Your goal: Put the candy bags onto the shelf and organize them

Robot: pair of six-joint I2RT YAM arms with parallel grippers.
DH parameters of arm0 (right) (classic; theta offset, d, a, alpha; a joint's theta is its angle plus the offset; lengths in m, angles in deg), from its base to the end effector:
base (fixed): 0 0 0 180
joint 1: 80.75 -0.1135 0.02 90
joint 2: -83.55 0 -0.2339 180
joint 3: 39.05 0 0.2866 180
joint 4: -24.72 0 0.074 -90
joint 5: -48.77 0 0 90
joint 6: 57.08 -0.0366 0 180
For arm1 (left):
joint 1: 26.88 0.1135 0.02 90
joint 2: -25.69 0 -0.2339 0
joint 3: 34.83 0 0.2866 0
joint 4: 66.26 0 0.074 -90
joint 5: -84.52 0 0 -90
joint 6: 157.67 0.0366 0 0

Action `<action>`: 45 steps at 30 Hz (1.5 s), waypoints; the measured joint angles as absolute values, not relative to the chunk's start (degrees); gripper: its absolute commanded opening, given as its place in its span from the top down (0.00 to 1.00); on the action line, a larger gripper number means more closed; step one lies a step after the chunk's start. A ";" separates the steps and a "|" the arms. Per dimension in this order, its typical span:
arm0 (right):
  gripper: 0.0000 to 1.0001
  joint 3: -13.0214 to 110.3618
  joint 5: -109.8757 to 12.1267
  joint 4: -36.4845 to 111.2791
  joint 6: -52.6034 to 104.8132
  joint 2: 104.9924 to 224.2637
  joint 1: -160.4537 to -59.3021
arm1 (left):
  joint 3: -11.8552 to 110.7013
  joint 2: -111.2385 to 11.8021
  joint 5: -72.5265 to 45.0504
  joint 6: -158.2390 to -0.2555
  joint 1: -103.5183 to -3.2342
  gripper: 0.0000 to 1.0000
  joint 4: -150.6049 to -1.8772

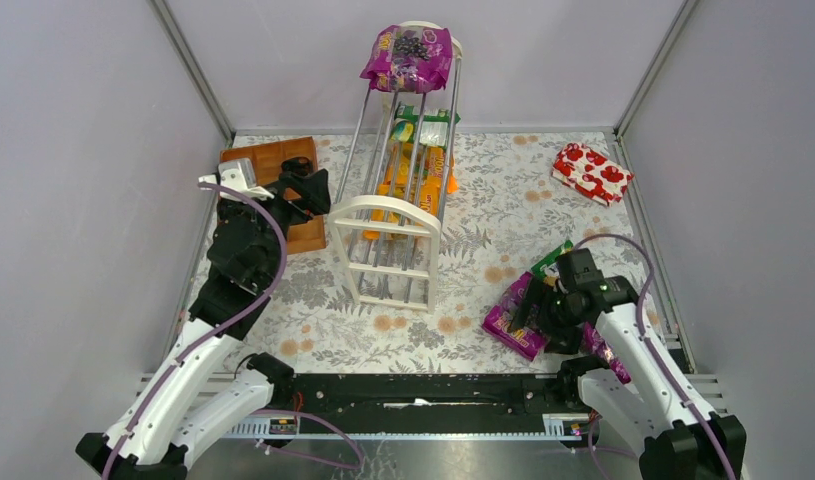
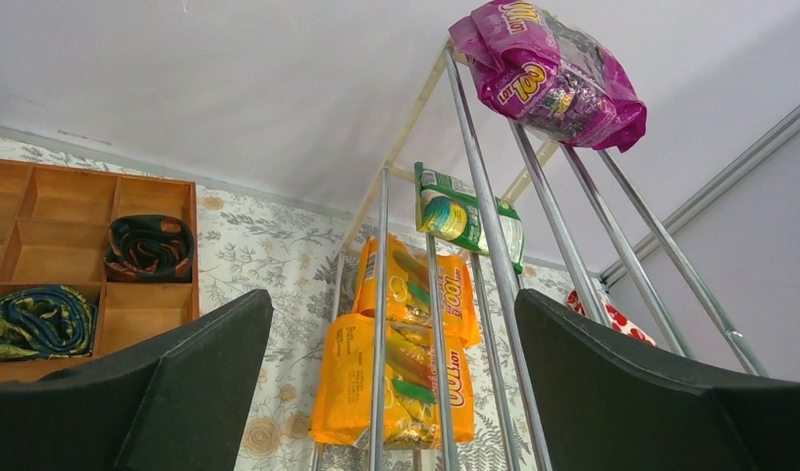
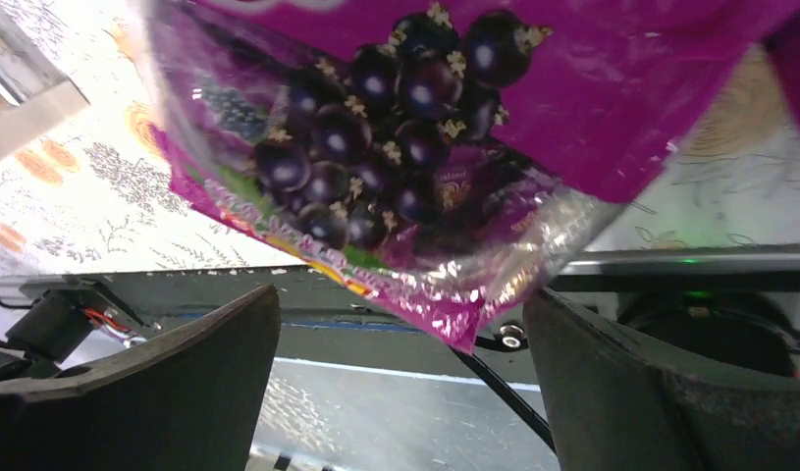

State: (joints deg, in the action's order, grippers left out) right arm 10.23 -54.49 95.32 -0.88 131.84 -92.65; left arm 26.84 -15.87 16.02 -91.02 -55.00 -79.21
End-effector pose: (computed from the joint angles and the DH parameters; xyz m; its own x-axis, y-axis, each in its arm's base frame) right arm 0.1833 0.0472 0.1903 -0.9173 0.3600 -0.1699 0.2785 0.8853 0.3725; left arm 0.2015 -0.0925 0.3807 0.0542 -0.4471 -0.8928 0.1517 0.8875 -0.4352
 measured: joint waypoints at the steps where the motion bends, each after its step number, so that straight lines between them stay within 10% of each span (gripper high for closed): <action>1: 0.00 8.59 -54.99 94.45 -1.49 131.88 -92.83 | 26.84 -15.94 16.02 -91.02 -55.00 0.01 -79.21; 14: 0.00 -4.68 -64.87 47.85 -23.39 141.54 -93.88 | 26.79 -16.42 15.82 -91.07 -54.95 0.01 -79.14; 24: 0.00 -0.46 -71.80 3.04 -41.10 170.20 -94.62 | 26.79 -16.57 15.84 -91.22 -54.89 0.01 -79.12; 33: 0.00 9.83 -74.20 23.68 -21.41 163.29 -95.03 | 26.79 -16.57 15.80 -91.26 -54.89 0.01 -79.12; 45: 0.00 30.44 -31.65 64.51 9.39 155.58 -95.10 | 26.79 -16.57 15.80 -91.28 -54.89 0.01 -79.12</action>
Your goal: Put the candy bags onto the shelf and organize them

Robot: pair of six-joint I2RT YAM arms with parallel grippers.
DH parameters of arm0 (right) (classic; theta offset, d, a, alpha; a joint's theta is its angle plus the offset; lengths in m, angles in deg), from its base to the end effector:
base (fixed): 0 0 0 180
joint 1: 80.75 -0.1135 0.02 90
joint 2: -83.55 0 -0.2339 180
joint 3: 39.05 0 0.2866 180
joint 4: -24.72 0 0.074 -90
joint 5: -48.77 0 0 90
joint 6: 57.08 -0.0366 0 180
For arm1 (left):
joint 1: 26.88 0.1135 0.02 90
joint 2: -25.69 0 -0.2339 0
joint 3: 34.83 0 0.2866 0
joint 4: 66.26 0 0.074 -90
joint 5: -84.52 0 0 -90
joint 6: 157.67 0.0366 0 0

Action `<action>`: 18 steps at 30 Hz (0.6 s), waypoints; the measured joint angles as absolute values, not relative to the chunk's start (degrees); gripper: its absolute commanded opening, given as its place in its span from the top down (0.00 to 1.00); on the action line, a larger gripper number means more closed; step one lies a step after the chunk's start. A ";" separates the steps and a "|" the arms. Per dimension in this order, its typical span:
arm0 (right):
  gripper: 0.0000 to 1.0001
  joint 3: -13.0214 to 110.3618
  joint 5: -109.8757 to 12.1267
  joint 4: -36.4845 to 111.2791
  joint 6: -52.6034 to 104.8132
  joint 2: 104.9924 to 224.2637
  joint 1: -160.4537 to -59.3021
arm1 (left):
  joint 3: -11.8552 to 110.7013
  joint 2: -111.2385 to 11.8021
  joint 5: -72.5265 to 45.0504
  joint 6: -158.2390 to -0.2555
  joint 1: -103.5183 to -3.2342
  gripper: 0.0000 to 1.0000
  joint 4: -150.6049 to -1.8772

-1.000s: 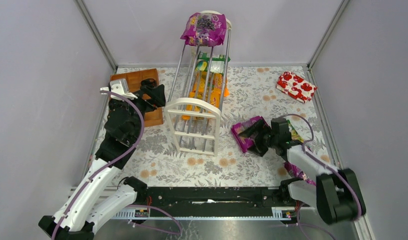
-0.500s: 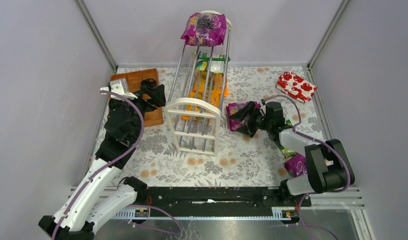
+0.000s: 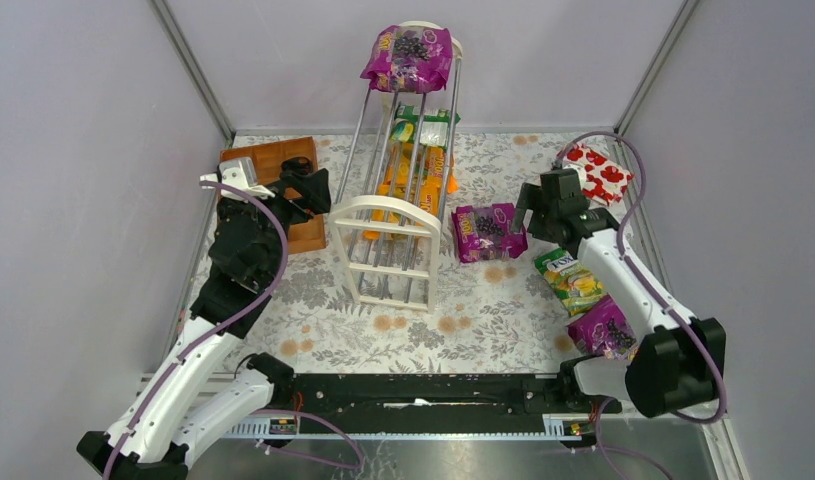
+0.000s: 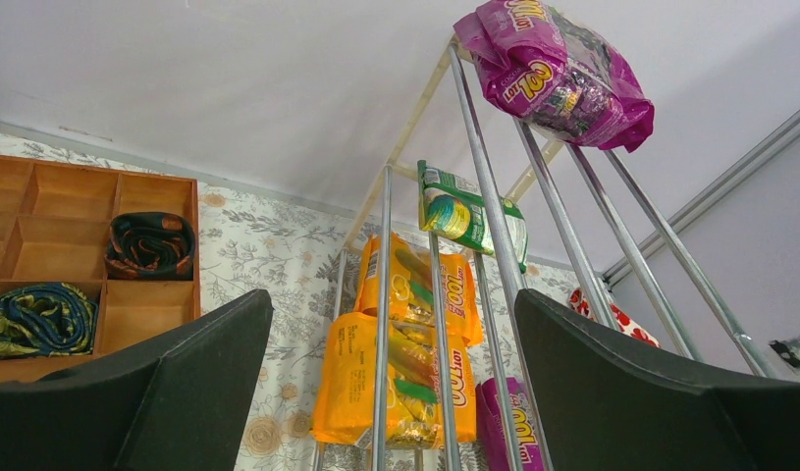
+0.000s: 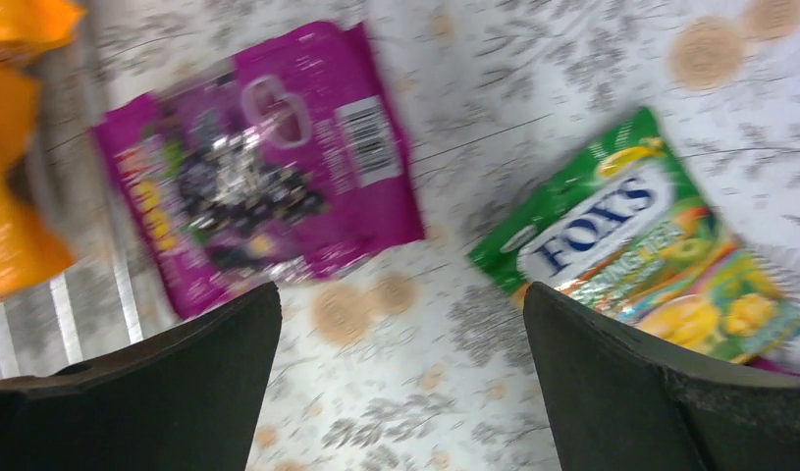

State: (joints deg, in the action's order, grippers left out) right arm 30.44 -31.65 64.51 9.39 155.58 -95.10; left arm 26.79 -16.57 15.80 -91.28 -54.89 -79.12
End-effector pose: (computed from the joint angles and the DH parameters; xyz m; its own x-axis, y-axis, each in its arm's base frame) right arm 0.3072 0.0723 0.2492 -0.6481 0.2405 -0.7226 0.1457 0.9704 0.1924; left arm 0.2046 -0.0938 0.3780 0.0438 -0.4460 -0.8939 0.1493 0.8877 -0.4356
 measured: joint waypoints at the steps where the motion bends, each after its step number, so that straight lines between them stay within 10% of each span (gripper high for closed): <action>1: 0.00 31.19 -28.65 65.05 10.29 156.91 -94.82 | 26.79 -16.57 15.80 -91.28 -54.89 0.01 -79.12; 18: 0.00 24.08 -78.40 32.20 1.68 184.89 -71.71 | 26.79 -16.35 15.78 -91.28 -54.89 0.01 -79.14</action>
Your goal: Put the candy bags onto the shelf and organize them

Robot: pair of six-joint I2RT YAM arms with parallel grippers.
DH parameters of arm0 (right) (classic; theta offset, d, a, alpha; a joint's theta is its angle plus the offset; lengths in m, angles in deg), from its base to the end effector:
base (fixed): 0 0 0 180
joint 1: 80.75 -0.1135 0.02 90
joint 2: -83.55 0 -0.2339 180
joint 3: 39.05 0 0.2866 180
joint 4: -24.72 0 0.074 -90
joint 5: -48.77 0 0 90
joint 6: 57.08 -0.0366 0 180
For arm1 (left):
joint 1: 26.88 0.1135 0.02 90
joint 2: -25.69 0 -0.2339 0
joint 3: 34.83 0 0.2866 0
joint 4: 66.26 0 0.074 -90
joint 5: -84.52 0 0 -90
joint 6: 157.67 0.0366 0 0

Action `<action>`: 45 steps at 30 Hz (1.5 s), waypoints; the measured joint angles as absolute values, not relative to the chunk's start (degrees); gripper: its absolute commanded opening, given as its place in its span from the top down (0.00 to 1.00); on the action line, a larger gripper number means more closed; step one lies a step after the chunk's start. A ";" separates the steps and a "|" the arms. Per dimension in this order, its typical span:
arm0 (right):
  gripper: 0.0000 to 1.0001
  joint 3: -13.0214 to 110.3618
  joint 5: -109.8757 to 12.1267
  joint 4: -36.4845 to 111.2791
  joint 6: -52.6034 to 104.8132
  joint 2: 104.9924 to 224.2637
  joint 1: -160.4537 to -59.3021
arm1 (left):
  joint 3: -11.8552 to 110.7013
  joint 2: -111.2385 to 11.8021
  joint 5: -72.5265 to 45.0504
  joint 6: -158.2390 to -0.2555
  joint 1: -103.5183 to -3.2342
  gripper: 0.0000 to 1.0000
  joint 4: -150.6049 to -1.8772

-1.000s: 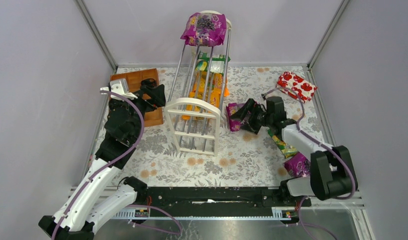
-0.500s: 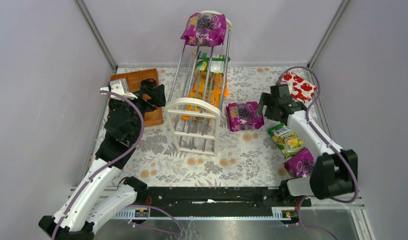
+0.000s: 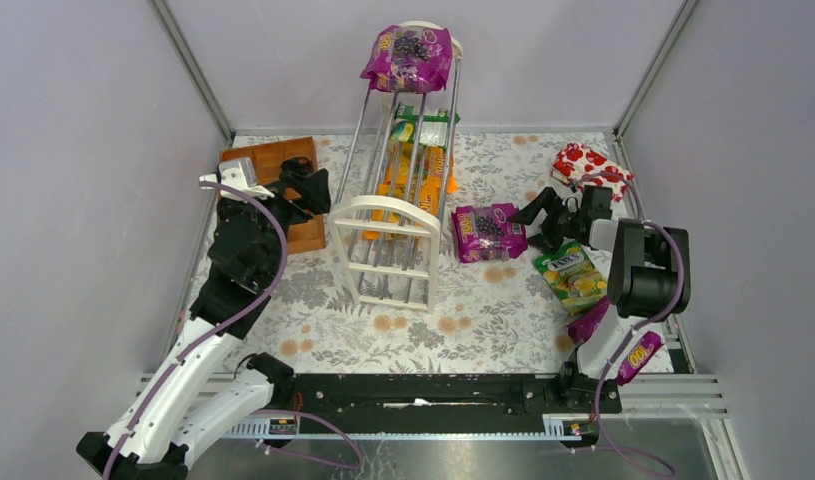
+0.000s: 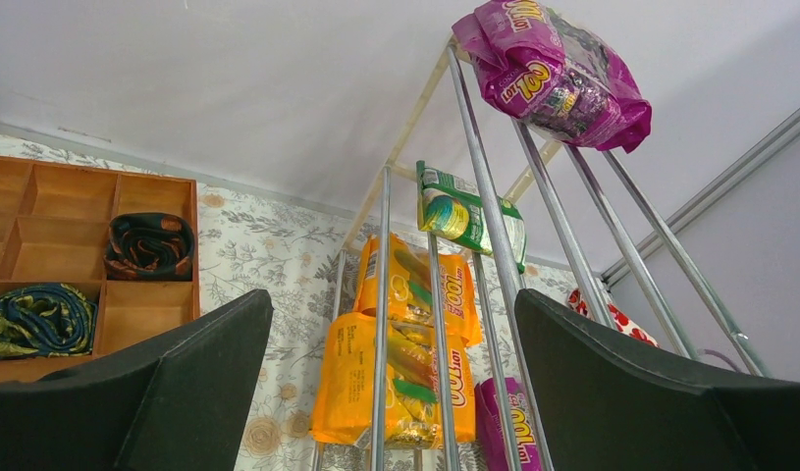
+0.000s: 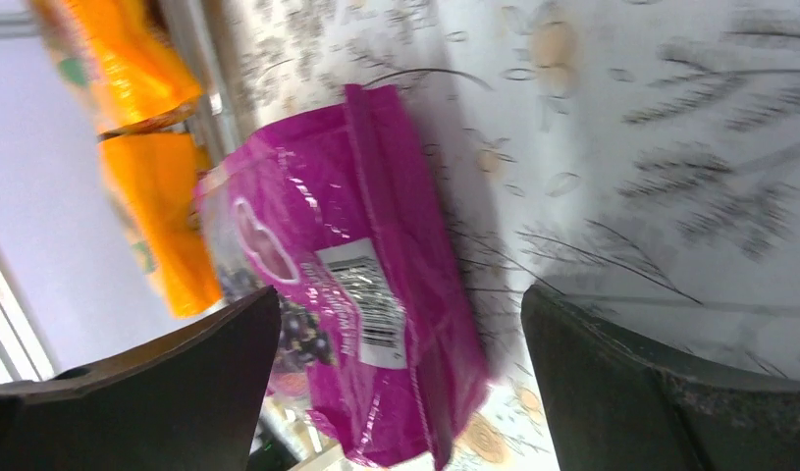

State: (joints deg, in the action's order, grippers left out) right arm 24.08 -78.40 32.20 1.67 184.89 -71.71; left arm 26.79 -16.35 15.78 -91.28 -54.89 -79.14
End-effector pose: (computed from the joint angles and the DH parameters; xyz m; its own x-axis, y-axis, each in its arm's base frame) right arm 0.3622 -0.0352 0.0917 -0.7554 0.5388 -0.3729 0.1173 0.6711 0.7320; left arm 0.2037 -0.0933 0.3788 0.0464 -0.4475 -0.8931 0.1510 0.8869 -0.4365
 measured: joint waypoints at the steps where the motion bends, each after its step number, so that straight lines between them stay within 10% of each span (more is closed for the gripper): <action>1: 0.00 23.80 -81.26 29.71 0.45 186.61 -71.36 | 26.79 -16.35 15.78 -91.28 -54.89 0.01 -79.14; 12: 0.11 22.42 -96.48 11.48 -7.57 195.42 -71.43 | 26.79 -16.29 15.74 -91.28 -54.89 0.01 -79.16; 26: 0.69 15.21 -97.88 7.02 -11.75 192.47 -74.31 | 26.79 -16.42 15.39 -91.66 -54.89 0.01 -79.12; 34: 0.83 8.15 -96.37 3.48 -16.01 181.61 -73.40 | 26.79 -16.40 15.36 -91.68 -54.89 0.01 -79.14; 45: 0.95 12.63 -81.57 38.56 0.52 156.63 -70.29 | 26.73 -15.50 15.32 -91.68 -54.89 0.01 -79.19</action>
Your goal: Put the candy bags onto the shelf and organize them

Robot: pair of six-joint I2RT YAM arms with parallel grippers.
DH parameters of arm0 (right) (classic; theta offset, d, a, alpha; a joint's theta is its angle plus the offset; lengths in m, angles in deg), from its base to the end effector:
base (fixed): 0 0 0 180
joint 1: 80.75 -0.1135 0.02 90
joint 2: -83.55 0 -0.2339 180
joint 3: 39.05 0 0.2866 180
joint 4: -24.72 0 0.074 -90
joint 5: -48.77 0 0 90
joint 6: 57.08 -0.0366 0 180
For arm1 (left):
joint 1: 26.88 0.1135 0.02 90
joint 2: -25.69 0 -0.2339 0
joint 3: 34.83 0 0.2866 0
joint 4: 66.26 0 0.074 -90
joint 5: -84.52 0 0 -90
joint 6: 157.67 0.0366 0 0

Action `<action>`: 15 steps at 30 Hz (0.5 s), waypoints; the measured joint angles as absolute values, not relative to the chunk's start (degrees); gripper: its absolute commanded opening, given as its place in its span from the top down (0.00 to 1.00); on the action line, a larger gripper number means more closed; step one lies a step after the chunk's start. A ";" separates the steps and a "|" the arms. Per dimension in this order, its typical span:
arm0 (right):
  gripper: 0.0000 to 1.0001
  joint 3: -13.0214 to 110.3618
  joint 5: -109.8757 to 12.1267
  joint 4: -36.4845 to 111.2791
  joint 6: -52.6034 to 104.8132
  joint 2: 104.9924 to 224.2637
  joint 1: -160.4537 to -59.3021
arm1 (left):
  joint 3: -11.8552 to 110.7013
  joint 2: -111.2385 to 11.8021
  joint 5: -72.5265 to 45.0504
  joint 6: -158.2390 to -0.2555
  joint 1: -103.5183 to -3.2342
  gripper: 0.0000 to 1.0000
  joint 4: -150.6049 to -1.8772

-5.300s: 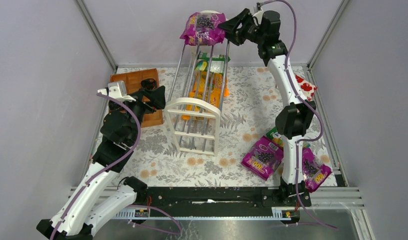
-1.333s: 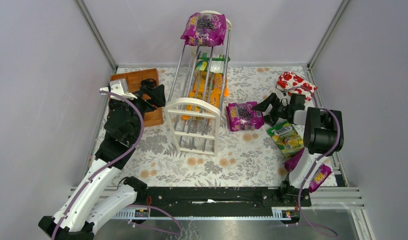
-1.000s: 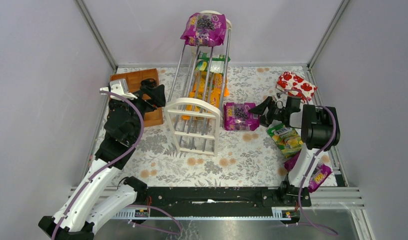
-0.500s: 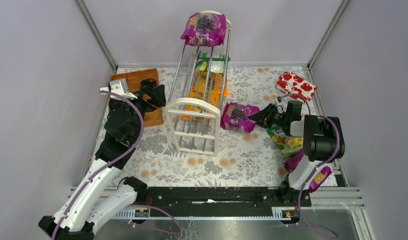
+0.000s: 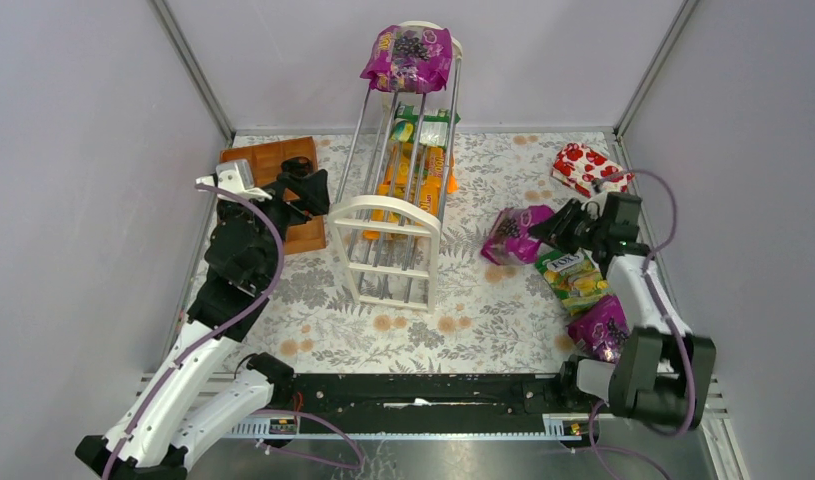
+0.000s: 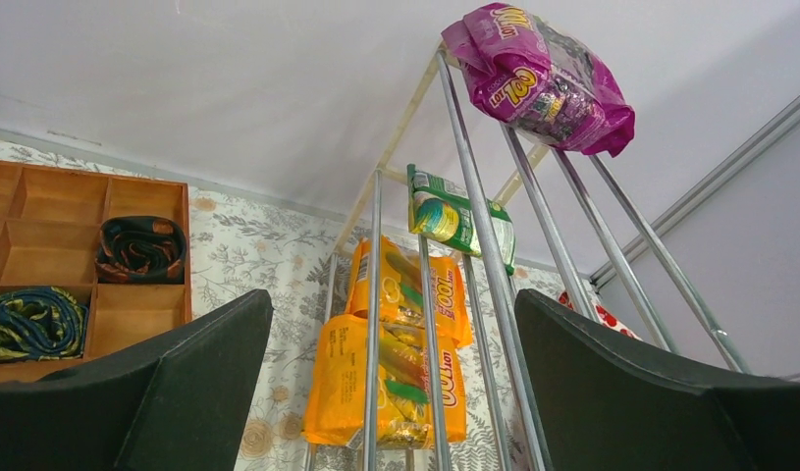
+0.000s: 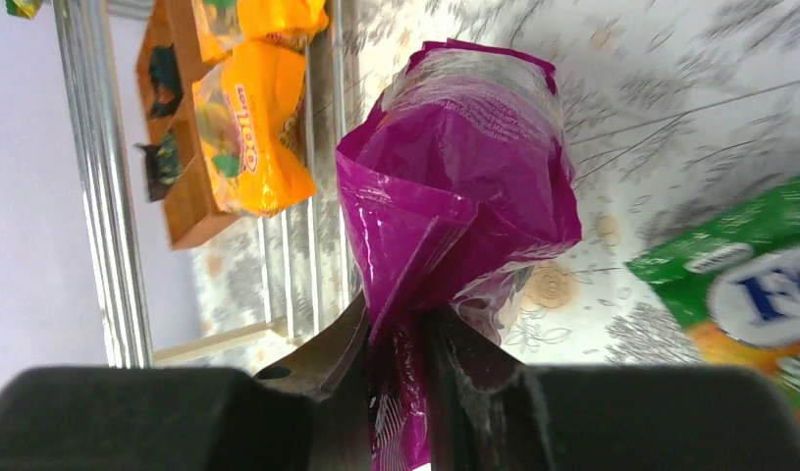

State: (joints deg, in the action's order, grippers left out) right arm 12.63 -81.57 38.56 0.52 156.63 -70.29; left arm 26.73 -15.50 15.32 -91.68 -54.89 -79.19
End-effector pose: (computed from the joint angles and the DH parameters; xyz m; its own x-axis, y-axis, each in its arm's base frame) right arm 0.3013 -0.0315 0.1739 -0.6835 0.5415 -0.4895 -0.0181 0.6578 0.7530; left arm 0.2003 -0.0918 0.3813 0.0523 -0.4587 -0.8871 0.1636 0.8802 -0.4455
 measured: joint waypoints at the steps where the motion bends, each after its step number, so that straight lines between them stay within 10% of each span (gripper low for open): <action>1: 0.96 14.25 -79.28 42.21 2.20 154.24 -70.29 | 26.73 -15.35 15.30 -91.68 -54.89 0.01 -79.19; 15: 0.99 44.52 -77.18 55.87 -2.22 148.25 -70.58 | 26.73 -14.78 15.36 -91.68 -54.89 0.01 -79.19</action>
